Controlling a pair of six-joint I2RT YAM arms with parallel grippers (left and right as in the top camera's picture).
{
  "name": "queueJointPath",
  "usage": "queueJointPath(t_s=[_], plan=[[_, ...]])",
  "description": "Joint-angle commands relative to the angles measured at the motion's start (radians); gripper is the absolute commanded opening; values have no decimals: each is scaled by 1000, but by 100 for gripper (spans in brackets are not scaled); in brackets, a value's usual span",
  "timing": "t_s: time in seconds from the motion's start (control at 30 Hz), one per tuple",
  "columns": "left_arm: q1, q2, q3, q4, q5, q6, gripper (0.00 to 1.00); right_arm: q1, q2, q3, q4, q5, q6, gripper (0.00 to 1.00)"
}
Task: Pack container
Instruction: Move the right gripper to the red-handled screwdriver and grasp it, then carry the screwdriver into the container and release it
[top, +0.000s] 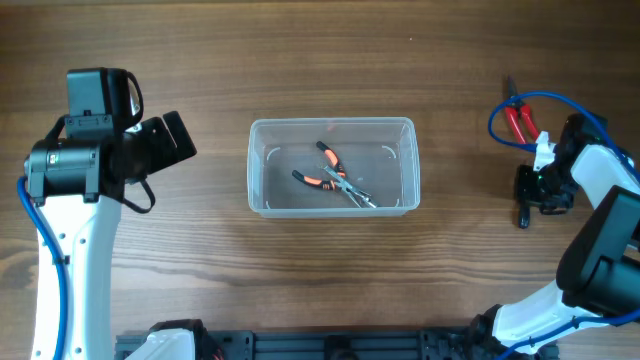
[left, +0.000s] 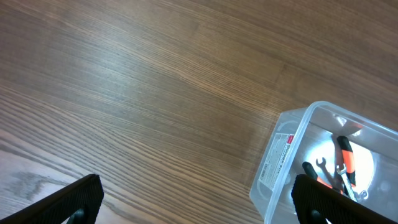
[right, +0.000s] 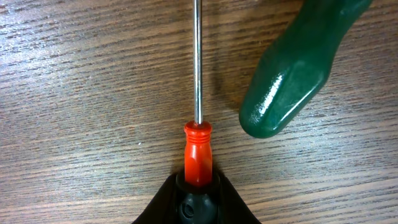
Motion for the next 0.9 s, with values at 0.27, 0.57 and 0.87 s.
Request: queueJointPath(t_s=[0.27, 0.57, 0.87], plan=[[68, 6, 14, 19, 1, -28, 100, 399, -146, 408, -244, -23, 3, 4], [173, 6, 14, 18, 47, -39, 100, 887, -160, 595, -258, -147, -411, 4], [173, 6, 14, 16, 47, -39, 100, 1129, 153, 595, -285, -204, -545, 4]])
